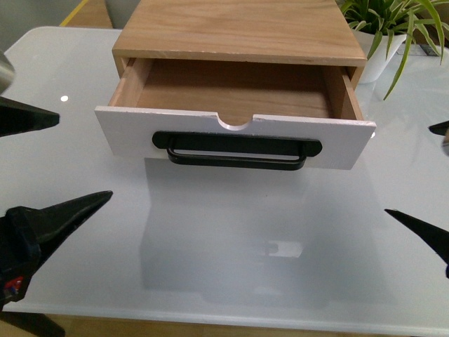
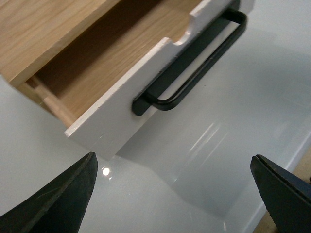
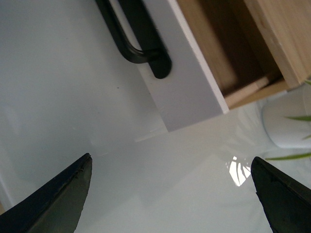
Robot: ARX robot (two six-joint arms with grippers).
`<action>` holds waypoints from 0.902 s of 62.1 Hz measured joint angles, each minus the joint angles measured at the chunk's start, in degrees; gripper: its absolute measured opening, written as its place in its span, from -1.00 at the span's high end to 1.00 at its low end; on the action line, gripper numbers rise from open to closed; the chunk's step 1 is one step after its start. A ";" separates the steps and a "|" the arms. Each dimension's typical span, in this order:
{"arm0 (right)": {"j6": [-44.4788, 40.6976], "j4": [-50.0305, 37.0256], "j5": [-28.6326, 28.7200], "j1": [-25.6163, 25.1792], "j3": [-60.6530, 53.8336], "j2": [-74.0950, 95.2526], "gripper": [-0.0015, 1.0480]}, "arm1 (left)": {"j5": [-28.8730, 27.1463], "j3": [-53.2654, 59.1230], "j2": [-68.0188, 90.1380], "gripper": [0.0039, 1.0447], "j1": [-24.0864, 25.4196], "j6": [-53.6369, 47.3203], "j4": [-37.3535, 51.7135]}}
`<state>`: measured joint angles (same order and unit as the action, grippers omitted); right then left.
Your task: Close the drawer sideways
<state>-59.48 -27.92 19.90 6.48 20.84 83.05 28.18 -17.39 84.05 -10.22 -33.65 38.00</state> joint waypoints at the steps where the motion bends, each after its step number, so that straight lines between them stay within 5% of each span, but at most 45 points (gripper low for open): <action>1: -0.72 0.04 -0.04 0.22 0.17 0.33 -0.83 | 0.17 -0.09 0.28 -0.84 -0.17 -0.31 0.04; 25: -10.80 2.32 1.01 5.75 5.05 7.98 -0.83 | 0.92 -6.21 12.13 -0.84 -6.45 -3.37 4.76; 56: -12.39 2.03 2.03 10.23 10.36 15.69 -0.83 | 2.43 -10.88 20.33 -0.84 -9.20 -3.15 7.32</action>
<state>-71.88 -25.89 21.93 16.71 31.20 98.74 30.61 -28.27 104.38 -19.42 -36.80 45.32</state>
